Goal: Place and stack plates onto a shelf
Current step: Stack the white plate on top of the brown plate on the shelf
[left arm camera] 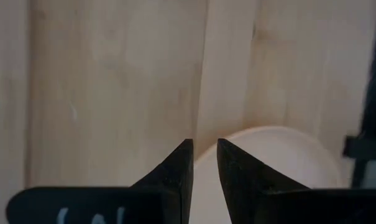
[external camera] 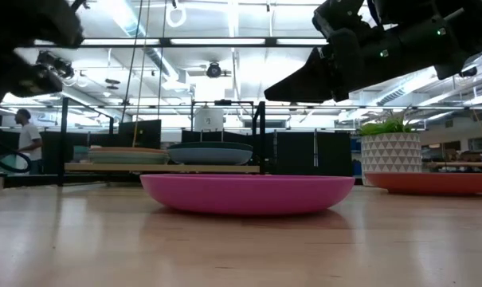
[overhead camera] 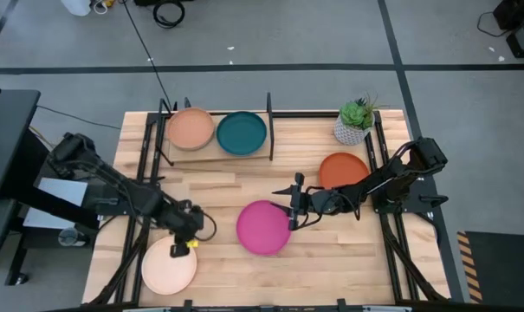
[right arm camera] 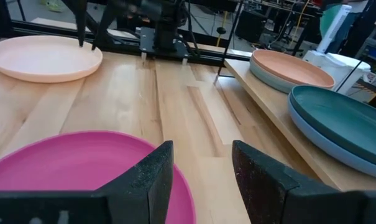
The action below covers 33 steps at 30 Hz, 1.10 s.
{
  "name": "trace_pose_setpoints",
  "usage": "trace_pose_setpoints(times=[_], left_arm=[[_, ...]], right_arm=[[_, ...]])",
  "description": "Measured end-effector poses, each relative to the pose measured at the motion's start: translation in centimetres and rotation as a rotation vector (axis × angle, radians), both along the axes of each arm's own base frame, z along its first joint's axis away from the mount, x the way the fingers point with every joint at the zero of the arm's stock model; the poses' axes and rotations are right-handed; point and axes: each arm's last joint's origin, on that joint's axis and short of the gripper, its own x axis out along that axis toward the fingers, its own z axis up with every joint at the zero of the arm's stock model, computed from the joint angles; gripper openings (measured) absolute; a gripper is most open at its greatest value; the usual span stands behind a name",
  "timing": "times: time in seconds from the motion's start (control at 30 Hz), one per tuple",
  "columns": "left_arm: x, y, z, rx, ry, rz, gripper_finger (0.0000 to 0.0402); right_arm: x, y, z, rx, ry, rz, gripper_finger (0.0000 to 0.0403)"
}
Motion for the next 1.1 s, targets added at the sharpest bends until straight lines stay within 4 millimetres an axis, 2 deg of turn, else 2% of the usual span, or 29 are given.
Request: trace_pose_setpoints(times=[0.13,0.33,0.67,0.87,1.1], left_arm=[[0.4,-1.3,-2.2,0.051,0.097,-0.020,0.0078],[1.2,-2.1,-4.9,0.065,0.214,-0.056,0.0078],[1.6,-2.5,-5.2,0.037,0.203,-0.089,0.0078],[1.4,-2.7,-5.1,-0.060,0.266,-0.102,0.0078],[1.7,-2.7,-4.9,-0.043,0.243,-0.076,0.0082]], right_arm=[[0.0,0.0,0.0,0.001,-0.005,0.000,0.0171],[0.0,0.0,0.1,0.000,-0.005,0.000,0.0171],[0.0,0.0,0.0,-0.005,-0.004,0.002,0.0171],[0.0,0.0,0.0,-0.001,-0.005,0.001,0.0171],[0.0,0.0,0.1,0.001,-0.005,0.000,0.0171]])
